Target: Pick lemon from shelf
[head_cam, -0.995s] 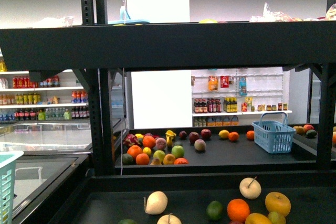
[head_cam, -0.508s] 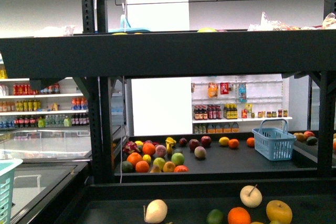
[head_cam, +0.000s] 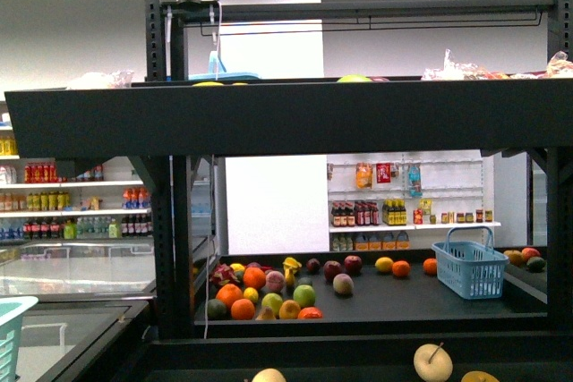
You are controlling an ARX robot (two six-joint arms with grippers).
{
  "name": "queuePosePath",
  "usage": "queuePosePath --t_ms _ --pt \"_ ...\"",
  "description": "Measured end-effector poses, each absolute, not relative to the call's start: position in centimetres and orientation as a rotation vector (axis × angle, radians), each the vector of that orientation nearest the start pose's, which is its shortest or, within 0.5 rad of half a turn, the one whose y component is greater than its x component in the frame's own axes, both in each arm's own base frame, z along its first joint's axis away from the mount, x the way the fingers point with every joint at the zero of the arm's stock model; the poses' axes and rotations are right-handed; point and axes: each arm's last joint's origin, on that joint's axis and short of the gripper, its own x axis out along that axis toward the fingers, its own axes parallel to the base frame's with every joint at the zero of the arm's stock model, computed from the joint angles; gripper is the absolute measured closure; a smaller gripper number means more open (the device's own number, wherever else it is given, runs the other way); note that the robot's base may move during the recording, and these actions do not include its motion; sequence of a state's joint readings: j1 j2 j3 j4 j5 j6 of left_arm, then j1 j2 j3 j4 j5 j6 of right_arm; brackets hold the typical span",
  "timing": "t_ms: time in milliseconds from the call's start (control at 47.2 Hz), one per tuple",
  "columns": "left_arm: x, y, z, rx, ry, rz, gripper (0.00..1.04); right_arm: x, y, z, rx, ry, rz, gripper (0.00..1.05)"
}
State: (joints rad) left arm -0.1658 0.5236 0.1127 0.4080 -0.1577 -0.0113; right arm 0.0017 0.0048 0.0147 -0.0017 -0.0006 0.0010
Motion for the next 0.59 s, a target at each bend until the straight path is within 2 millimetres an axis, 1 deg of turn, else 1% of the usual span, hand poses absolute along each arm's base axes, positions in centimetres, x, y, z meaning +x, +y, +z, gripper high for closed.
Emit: queuePosePath --t_ms 169,233,317,529,593 --pt "12.8 -1.2 18.6 -0.011 0.001 -0.009 1.03 9.7 0.0 16.8 0.001 -0.008 0.002 0.08" --pt "12.6 -0.7 18.3 -0.010 0.003 -0.034 1.03 9.7 0.0 16.8 0.001 -0.008 0.002 0.08" --pt "12.4 -0.1 18.1 -0.010 0.004 0.003 1.03 9.7 0.0 16.8 0.001 -0.008 0.002 0.08" --pt "11.8 -0.1 17.7 -0.010 -0.003 -0.004 1.03 9.7 0.0 16.8 0.001 -0.008 0.002 0.08" --pt "11.6 -0.1 17.2 -0.010 -0.013 -0.004 1.03 9.7 0.0 16.8 0.001 -0.008 0.002 0.08"
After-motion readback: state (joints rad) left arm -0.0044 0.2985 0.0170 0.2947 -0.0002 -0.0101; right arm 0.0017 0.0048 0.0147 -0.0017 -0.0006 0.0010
